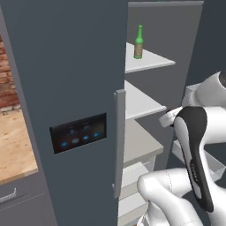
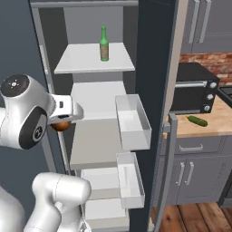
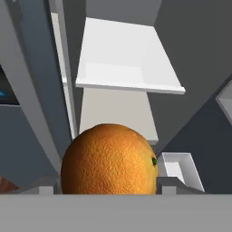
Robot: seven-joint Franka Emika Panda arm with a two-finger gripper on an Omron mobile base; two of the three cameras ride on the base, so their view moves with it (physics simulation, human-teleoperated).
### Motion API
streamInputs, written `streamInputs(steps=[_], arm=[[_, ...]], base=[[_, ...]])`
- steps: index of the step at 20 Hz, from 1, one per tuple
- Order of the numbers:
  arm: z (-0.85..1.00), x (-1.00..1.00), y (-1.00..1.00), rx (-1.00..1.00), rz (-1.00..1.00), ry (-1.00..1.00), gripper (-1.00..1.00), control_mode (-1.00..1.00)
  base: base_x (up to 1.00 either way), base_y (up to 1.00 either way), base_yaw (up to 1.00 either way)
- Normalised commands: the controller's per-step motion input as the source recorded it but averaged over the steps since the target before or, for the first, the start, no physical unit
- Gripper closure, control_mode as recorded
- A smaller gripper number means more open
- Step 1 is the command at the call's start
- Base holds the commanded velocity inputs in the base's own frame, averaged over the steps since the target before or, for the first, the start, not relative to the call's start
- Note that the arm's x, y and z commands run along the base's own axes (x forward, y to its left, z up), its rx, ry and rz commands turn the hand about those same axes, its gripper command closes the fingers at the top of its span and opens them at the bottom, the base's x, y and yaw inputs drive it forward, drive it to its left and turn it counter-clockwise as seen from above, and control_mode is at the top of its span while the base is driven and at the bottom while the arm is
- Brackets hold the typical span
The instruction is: Place the beer on the top shelf of the fridge to keep it out of children's reach, and place the cucumber and orange on lower shelves for easy access.
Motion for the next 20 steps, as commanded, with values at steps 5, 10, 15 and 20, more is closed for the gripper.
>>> streamInputs(steps=[5, 10, 15, 20], arm=[[-0.23, 0.42, 0.0, 0.0, 0.08, 0.0, 1.0, -1.0], [-0.25, 0.43, -0.01, 0.0, 0.07, 0.0, 1.0, -1.0], [-0.24, 0.42, 0.0, 0.0, 0.06, 0.0, 1.0, -1.0], [-0.16, 0.46, -0.02, 0.0, 0.03, 0.0, 1.0, -1.0]], base=[[0.0, 0.0, 0.0], [0.0, 0.0, 0.0], [0.0, 0.0, 0.0], [0.0, 0.0, 0.0]])
